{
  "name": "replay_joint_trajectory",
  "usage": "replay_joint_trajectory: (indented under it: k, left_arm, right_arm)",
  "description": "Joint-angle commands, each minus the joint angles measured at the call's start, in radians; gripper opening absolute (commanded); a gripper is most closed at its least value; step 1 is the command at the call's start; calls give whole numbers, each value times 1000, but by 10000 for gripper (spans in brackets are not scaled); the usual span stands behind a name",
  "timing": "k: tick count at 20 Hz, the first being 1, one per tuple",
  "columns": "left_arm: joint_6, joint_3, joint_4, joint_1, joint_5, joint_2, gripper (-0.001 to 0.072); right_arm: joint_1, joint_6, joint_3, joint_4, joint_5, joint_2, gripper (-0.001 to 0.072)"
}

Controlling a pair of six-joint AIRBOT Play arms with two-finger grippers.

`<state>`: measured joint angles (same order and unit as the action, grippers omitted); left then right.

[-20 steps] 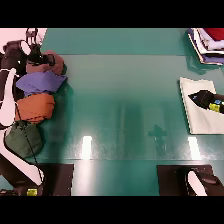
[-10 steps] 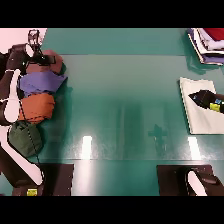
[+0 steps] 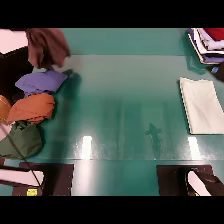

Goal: Fold the shirts.

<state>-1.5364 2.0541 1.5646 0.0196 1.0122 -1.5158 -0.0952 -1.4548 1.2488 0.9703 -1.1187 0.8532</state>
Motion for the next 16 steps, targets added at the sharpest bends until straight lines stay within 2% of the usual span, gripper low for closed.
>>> replay_joint_trajectory:
  k: [1, 5, 10, 12, 14, 16]
  left_arm:
    - [52, 4, -2, -114, 153, 220, 23]
    - [40, -15, -25, -345, 298, 279, 23]
    - [45, -211, -149, -670, 215, 185, 33]
    - [51, -259, -159, -729, 175, 124, 545]
    - [51, -260, -115, -724, 182, 86, 550]
    - [-2, -260, 2, -663, 227, 97, 550]
  right_arm:
    - [0, 6, 223, -3, -49, 121, 21]
    - [0, 6, 346, -3, -118, 181, 21]
    - [0, 6, 377, -2, -153, 151, 21]
    - [0, 6, 377, -2, -157, 120, 21]
    - [0, 6, 377, 1, -157, 94, 21]
    - [0, 6, 377, 1, -156, 72, 21]
